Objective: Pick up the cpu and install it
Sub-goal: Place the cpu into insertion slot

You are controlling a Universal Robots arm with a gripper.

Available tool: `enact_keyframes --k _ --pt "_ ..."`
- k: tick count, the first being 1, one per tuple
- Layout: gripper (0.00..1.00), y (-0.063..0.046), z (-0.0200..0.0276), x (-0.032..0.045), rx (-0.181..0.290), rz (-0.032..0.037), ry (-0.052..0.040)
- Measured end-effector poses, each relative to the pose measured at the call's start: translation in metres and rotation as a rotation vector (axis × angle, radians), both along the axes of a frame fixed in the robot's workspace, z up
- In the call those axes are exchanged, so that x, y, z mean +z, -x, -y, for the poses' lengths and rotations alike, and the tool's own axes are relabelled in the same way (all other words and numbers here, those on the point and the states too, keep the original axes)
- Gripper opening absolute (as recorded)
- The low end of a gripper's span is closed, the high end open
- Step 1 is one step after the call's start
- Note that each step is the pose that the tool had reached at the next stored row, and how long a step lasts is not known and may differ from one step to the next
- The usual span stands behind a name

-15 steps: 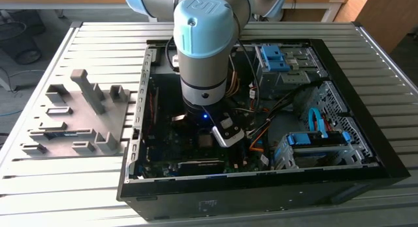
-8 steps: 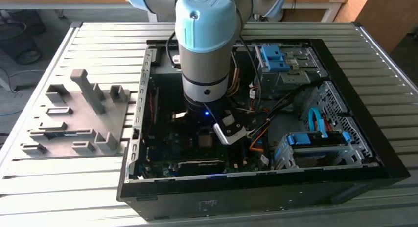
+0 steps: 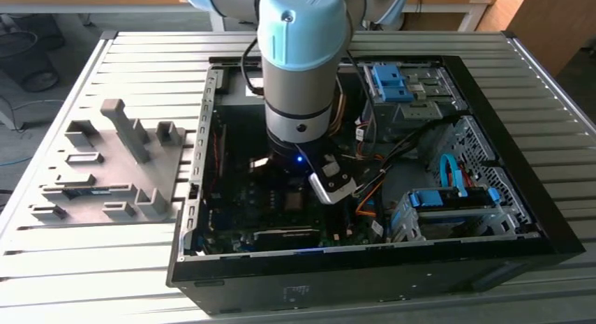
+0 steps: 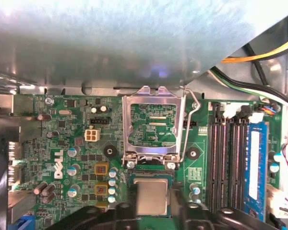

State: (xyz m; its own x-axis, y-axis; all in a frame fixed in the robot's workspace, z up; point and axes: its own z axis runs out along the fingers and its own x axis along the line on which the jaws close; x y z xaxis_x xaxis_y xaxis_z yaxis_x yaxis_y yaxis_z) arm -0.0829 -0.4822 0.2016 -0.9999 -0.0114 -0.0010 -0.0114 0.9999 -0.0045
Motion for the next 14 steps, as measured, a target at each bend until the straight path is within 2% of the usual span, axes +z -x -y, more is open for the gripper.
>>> enact_keyframes --k 2,3,5,6,8,10,14 --pt "0.35 -0.001 -0.0004 0.0045 0.0 -0.0008 -0.0004" --pt "0.35 -0.001 -0.0005 0.0065 0.0 -0.0015 -0.0004" --pt "0.23 -0.004 -0.0008 0.0076 0.0 -0.0064 -0.0007" --pt "0.23 -0.006 -0.0009 0.0076 0.0 -0.0112 -0.0005" --pt "0.11 -0.011 -0.0009 0.0076 0.0 -0.0243 -0.0005" --pt "0.1 -0.017 -0.0009 0.0077 0.0 -0.0377 -0.0005" --pt "0.1 -0.03 -0.0008 0.0077 0.0 -0.0602 -0.001"
